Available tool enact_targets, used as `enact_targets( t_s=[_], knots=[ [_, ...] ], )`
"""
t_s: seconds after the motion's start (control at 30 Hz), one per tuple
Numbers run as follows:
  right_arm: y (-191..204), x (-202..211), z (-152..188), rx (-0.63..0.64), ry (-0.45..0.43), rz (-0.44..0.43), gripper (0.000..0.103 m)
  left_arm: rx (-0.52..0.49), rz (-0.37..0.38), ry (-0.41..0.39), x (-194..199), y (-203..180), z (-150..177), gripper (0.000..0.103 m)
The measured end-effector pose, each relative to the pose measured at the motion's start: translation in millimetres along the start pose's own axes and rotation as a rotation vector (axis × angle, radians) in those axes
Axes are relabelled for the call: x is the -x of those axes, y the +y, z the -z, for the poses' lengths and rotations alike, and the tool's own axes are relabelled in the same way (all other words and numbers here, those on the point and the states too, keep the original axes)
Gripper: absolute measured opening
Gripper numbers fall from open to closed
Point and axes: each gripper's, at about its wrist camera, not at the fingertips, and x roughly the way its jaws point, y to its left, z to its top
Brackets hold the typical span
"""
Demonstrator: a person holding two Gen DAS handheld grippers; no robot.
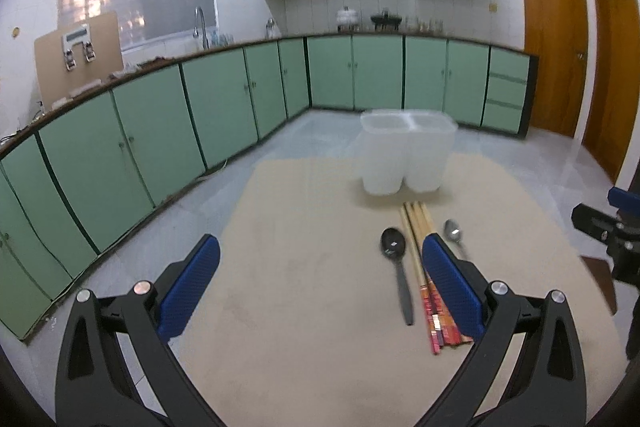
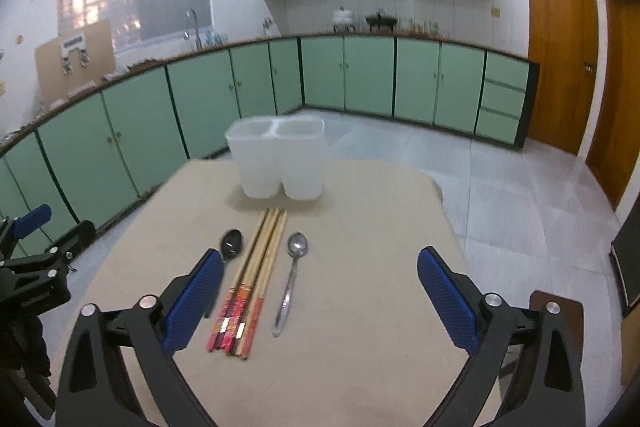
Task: Organize utensils
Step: 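Grasp the metal spoon with the right tool while the left tool grasps the black spoon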
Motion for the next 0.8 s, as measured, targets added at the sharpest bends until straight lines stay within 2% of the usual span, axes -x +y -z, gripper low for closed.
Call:
enact_targets(
  t_s=[0.23, 0.43, 0.6, 0.8],
  knots=[
    [0, -76, -5, -0.006, 0.116, -0.015, 0.086, -0.006, 0.024, 0.140, -82, -1, 6, 0.098],
    [4, -134, -3, -0.004, 0.214, -0.042, 0.076, 0.022, 0.046, 0.236, -133, 0, 12, 0.098],
    [10, -168, 1, -0.008, 0.285, -0.070, 0.063, 0.019, 0.041, 0.252, -152, 0, 13, 0.098],
    [15, -186, 5, -0.012, 0.340, -0.084, 0.046, 0.016, 0.059, 0.266, -162, 1, 14, 0.098]
  ],
)
